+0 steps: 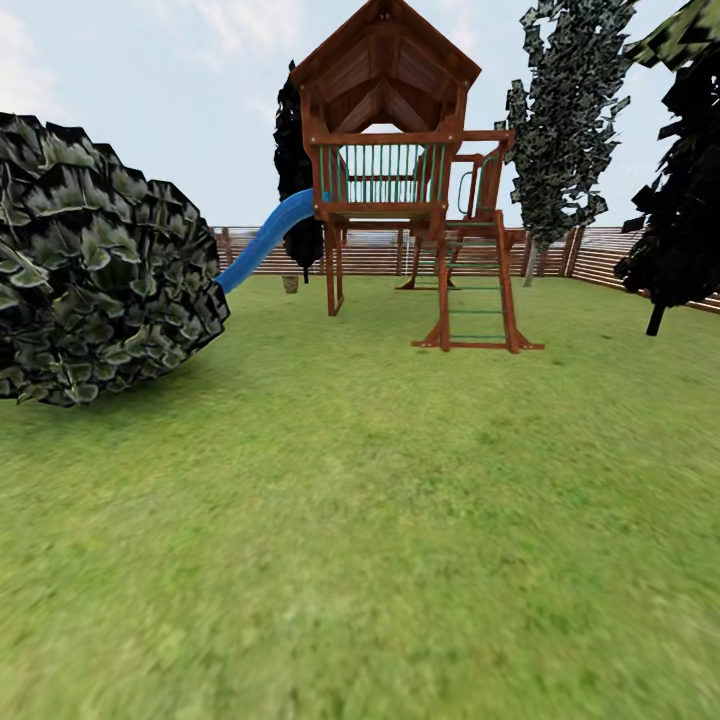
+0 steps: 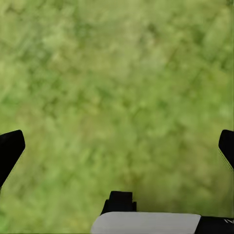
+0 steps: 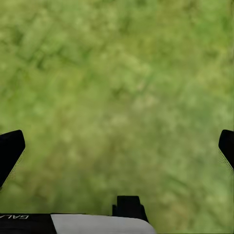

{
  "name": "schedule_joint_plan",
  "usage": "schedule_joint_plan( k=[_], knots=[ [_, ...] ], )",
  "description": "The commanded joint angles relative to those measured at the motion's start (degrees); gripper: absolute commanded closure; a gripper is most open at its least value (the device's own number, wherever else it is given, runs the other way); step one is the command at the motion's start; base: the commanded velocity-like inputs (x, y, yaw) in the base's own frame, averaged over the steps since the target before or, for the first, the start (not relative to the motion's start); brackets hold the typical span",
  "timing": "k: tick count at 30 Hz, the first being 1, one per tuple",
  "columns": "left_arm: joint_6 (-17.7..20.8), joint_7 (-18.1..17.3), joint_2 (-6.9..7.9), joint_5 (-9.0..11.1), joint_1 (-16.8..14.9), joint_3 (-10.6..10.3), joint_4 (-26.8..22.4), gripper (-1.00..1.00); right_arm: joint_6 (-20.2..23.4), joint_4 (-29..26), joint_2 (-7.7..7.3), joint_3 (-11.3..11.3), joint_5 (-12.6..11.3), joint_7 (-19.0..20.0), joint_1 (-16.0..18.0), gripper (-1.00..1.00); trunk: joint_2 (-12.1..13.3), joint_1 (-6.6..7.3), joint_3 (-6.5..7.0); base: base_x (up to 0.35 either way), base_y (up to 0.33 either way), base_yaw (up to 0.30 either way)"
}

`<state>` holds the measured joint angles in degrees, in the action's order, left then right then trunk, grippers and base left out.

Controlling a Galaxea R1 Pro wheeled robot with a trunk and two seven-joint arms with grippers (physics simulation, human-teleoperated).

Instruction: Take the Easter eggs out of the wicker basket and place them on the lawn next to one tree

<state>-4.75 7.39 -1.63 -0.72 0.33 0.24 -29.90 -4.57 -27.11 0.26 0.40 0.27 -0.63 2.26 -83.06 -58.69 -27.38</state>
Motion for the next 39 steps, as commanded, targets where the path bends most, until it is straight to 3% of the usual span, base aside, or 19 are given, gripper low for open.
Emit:
schedule_joint_plan(
  k=[1, 39],
  knots=[
    [-0.09, 0.18, -0.02, -0.07, 0.02, 0.02, -0.07, -1.0, -0.17, 0.04, 0.0, 0.04, 0.03, -0.07, 0.03, -1.0, -0.02, -0.04, -0.05, 0.335, 0.0, 0.0],
    [-0.09, 0.17, -0.12, -0.07, 0.02, -0.14, 0.02, -1.0, -0.17, 0.19, 0.0, 0.04, 0.08, -0.07, 0.03, -1.0, -0.02, -0.04, -0.05, 0.335, 0.0, 0.0]
  ],
)
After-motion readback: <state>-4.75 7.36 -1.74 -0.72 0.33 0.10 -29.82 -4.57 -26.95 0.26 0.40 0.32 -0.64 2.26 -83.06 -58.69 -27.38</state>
